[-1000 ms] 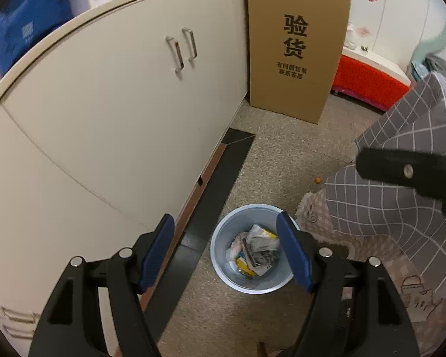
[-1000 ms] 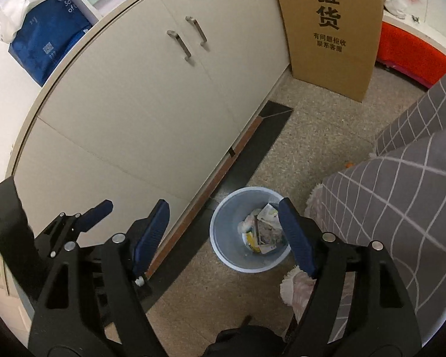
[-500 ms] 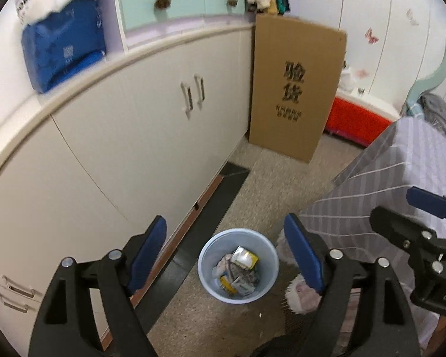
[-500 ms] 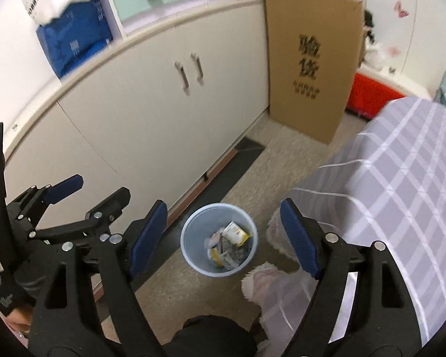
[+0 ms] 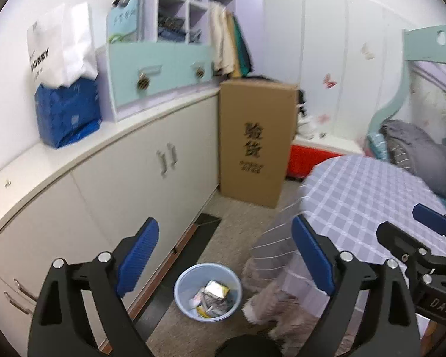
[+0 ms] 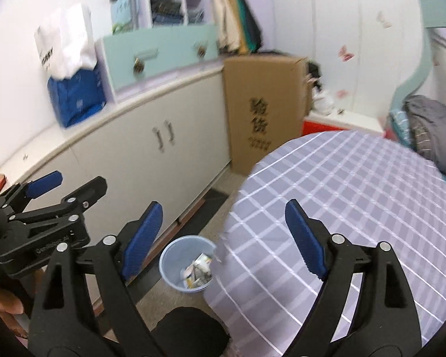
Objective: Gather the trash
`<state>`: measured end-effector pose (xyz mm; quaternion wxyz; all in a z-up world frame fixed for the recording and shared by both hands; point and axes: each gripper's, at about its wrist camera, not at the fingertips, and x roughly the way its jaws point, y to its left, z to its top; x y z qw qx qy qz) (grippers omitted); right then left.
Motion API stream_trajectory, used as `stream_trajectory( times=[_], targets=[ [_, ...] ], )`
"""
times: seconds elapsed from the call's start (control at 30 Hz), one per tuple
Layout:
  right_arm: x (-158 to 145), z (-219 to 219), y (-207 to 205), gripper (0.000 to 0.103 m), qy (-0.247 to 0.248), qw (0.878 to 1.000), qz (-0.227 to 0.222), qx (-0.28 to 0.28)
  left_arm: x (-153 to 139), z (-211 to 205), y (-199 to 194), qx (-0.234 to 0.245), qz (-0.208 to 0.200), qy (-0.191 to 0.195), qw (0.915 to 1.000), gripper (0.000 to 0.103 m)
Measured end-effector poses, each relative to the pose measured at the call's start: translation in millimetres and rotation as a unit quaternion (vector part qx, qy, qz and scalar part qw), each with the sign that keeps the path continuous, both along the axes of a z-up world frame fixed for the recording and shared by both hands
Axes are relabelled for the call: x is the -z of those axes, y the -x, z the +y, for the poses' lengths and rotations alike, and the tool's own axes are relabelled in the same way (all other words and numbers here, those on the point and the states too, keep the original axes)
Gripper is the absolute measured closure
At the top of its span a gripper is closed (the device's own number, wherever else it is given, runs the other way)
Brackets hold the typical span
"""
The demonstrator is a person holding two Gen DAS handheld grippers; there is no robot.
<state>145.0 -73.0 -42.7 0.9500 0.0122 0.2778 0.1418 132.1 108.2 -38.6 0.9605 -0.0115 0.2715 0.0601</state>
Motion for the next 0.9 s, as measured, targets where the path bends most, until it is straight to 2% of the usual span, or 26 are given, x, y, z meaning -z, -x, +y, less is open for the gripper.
stream_trajectory(
  times=[0.27, 0.57, 0.7, 0.9],
  targets=[
    [-28.7, -52.0, 75.8, 0.013, -0.017, 0.996, -0.064, 0.063, -35.4, -48.2, 53.6, 0.044, -0.046, -0.015, 0.9978, 0.009],
    [-46.7, -84.9, 151.3, 0.009, -0.020, 0.983, -0.135, 0.126, -61.2, -90.0, 114.6, 0.100, -0.109, -0.019, 0.9888, 0.007],
    [-47.4, -94.9, 172.4, 0.007, -0.021, 0.976, -0.157, 0.151, -63.3, -94.3, 127.1, 0.107, -0.125, -0.011, 0.9863, 0.006],
    [-44.5, -98.8, 185.6, 0.007, -0.017, 0.972, -0.170, 0.161, -62.4, -101.1, 135.2, 0.112, -0.142, -0.013, 0.9833, 0.006]
  ],
)
